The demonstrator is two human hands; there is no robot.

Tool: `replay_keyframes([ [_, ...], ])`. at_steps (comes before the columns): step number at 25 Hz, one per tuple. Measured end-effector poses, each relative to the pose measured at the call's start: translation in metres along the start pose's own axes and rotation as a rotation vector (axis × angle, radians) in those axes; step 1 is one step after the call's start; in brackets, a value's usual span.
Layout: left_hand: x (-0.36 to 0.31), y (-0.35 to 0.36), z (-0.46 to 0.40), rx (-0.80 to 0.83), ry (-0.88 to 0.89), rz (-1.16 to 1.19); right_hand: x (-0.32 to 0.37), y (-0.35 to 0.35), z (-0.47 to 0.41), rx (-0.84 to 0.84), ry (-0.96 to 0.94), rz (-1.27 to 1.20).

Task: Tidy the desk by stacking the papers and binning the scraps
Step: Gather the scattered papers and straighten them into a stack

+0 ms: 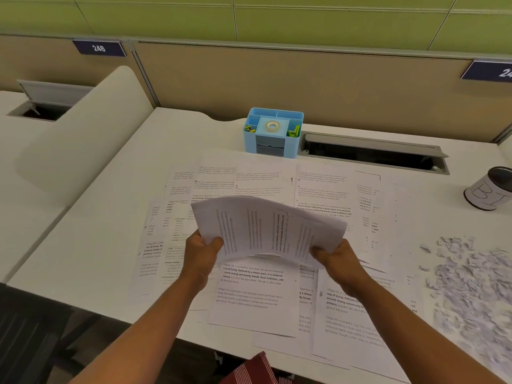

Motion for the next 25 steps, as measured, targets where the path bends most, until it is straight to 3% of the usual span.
replay_keyframes([
  [6, 0.020, -0.002, -0.005, 0.133, -0.073, -0.139, -0.012, 0.007, -0.003, 0.040, 0.024, -0.004],
  [11, -0.021, -0.005, -0.010, 0.185, 0.076, -0.175, -0.010, -0.004, -0.013, 0.028, 0.036, -0.027],
  [14, -0.047, -0.003, -0.018, 0.245, 0.068, -0.140, 0.005, -0.012, -0.017, 0.049, 0.008, -0.085],
  [19, -0.052, -0.011, -0.025, 0.186, -0.058, 0.014, 0.017, -0.019, -0.016, -0.002, 0.028, -0.240],
  [23, -0.019, 0.012, -0.005, 0.127, -0.355, 0.497, 0.007, -0.008, -0.015, -0.106, 0.107, -0.407],
  [25, -0.012, 0.037, 0.010, 0.161, -0.393, 0.579, 0.005, 0.007, -0.013, -0.110, 0.133, -0.499],
])
Point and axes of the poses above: each hand's wrist, its own z-axis away from the middle knuckle, its own y-axis out of the palm, x = y × z, the point moved 8 cm from there along -z, towards the middle knuckle, and after that the axes turned 13 degrees about z, right-handed, at the moved point
